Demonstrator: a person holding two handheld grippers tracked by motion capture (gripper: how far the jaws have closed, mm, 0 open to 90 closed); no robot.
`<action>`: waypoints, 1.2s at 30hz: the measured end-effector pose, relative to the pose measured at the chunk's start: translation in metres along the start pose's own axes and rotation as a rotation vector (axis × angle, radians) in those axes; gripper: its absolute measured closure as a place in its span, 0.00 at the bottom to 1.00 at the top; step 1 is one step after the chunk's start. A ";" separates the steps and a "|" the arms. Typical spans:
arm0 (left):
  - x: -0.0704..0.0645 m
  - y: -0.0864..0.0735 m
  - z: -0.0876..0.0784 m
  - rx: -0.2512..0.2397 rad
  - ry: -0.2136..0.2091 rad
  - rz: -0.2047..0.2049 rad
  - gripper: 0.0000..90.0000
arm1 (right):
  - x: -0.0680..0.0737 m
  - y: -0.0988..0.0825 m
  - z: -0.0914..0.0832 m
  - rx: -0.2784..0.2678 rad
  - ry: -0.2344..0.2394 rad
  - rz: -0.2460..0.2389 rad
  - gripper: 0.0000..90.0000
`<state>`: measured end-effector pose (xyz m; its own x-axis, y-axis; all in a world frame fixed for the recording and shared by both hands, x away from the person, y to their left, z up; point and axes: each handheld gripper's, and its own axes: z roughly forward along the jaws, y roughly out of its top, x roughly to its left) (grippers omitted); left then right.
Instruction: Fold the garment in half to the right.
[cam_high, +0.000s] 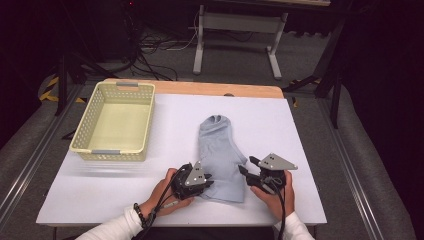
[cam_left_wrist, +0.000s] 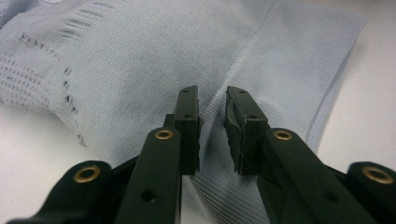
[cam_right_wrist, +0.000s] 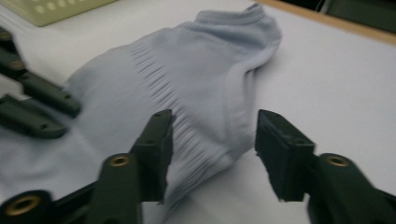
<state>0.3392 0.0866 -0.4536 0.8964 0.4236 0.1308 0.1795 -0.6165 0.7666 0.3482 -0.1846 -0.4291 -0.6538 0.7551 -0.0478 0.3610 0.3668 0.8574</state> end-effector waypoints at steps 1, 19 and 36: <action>-0.002 0.001 -0.002 0.006 0.009 0.028 0.82 | 0.004 -0.004 0.000 0.016 0.023 0.014 0.42; 0.027 0.013 -0.045 -0.088 0.157 -0.041 0.28 | 0.017 -0.012 0.036 0.257 0.129 0.056 0.16; 0.102 0.034 0.009 -0.029 0.293 -0.353 0.18 | 0.020 -0.010 0.035 0.209 0.211 0.039 0.80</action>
<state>0.4402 0.1024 -0.4202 0.6292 0.7767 0.0276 0.4383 -0.3839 0.8127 0.3548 -0.1545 -0.4563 -0.7525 0.6495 0.1090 0.5033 0.4604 0.7312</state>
